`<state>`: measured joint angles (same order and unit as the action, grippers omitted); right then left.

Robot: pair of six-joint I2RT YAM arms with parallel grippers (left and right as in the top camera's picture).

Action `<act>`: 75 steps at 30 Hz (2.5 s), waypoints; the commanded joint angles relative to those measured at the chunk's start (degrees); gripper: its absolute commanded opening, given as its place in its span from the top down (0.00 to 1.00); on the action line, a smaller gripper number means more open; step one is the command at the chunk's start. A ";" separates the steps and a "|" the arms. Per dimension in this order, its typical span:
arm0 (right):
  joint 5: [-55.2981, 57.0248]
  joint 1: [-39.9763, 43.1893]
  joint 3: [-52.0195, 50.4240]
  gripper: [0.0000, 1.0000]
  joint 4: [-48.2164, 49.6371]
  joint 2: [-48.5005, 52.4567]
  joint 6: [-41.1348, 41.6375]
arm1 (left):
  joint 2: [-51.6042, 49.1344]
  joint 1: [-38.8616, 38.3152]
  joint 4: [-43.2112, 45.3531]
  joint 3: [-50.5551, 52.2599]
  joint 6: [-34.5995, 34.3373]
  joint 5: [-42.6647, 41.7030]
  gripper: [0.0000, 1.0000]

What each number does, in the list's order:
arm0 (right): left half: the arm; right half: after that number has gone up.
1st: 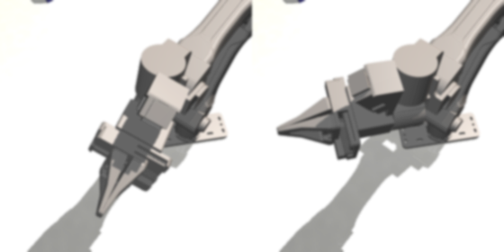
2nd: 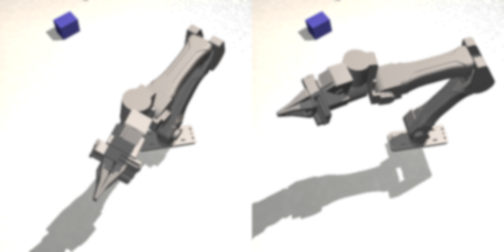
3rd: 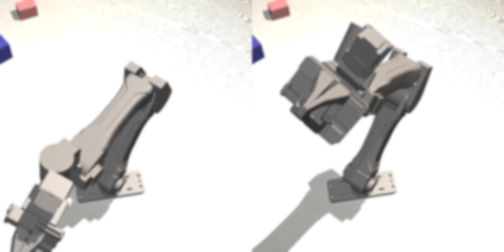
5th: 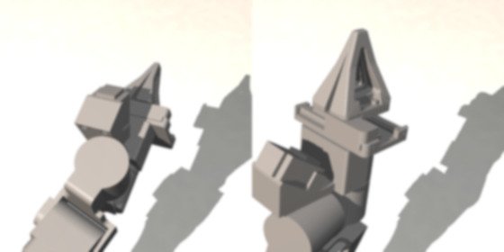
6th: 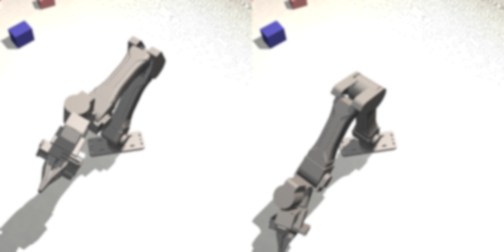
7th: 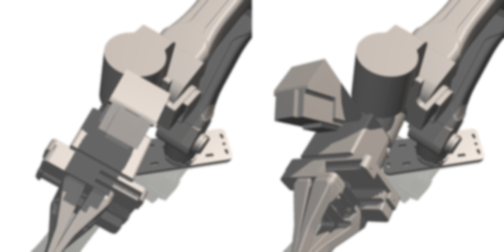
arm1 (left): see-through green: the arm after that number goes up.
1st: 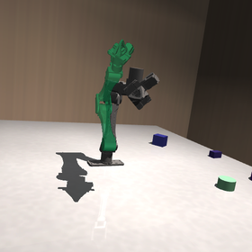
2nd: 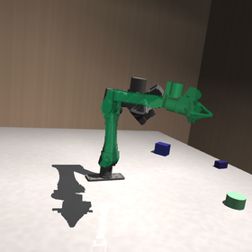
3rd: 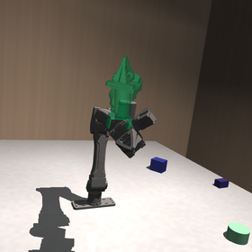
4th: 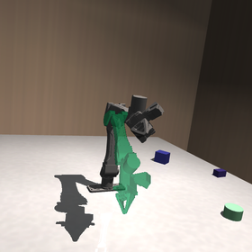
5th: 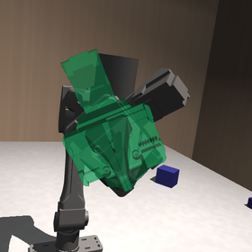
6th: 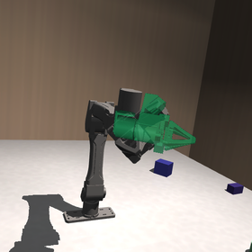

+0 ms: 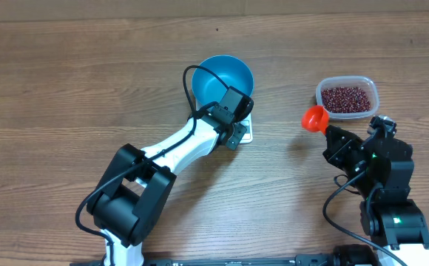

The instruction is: Scoop item into bowl and weigh 150g on scale

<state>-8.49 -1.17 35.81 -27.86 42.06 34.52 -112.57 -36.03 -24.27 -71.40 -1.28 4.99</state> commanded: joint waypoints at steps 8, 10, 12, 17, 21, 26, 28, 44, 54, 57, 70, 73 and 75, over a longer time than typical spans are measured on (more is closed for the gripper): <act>0.79 0.17 2.14 0.96 0.48 -0.15 -0.09 | -4.15 0.00 -1.18 1.92 0.87 -0.09 0.96; 0.76 0.17 2.14 0.96 0.48 -0.15 -0.09 | -4.24 0.00 -1.05 1.92 0.87 -0.11 0.96; 0.79 0.17 2.14 0.96 0.48 -0.15 -0.09 | -4.33 0.00 -0.98 1.92 0.87 -0.11 0.96; 0.83 0.17 2.14 0.96 0.50 -0.15 -0.09 | -4.33 0.00 -1.01 1.92 0.87 -0.11 0.96; 0.96 0.17 2.14 0.96 0.50 -0.15 -0.11 | -4.33 0.00 -1.22 1.92 0.85 -0.13 0.96; 1.01 0.17 2.14 0.96 0.72 -0.15 -0.11 | -3.91 -0.13 -1.44 1.86 0.85 -0.57 0.96; 0.98 0.17 2.14 0.96 1.09 -0.15 -0.11 | -2.95 -0.17 -1.66 1.75 0.83 -0.55 0.96; 1.01 0.17 2.14 0.96 1.81 -0.15 -0.11 | 8.24 -0.24 -2.12 0.61 0.92 -0.50 0.96; 1.01 0.17 2.14 0.96 1.77 0.17 -0.13 | 7.78 -0.39 -2.51 1.42 1.09 -0.55 0.96; 0.98 0.17 2.14 0.96 1.79 0.94 -0.13 | 7.52 -0.39 -2.51 1.95 1.07 -0.55 0.96; 0.94 0.17 2.14 0.96 2.03 1.73 -0.11 | 3.80 -0.39 -0.28 1.95 1.09 -0.57 0.96; 0.94 0.17 2.14 0.96 2.03 1.73 -0.11 | 3.13 -0.39 0.42 1.95 1.09 -0.57 0.96; 0.94 0.17 2.14 0.96 2.05 1.73 -0.11 | 2.49 -0.39 0.79 1.95 1.11 -0.57 0.96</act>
<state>-8.49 -1.15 35.81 -26.52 43.90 34.50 -108.25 -36.03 -23.99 -69.84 -1.26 4.95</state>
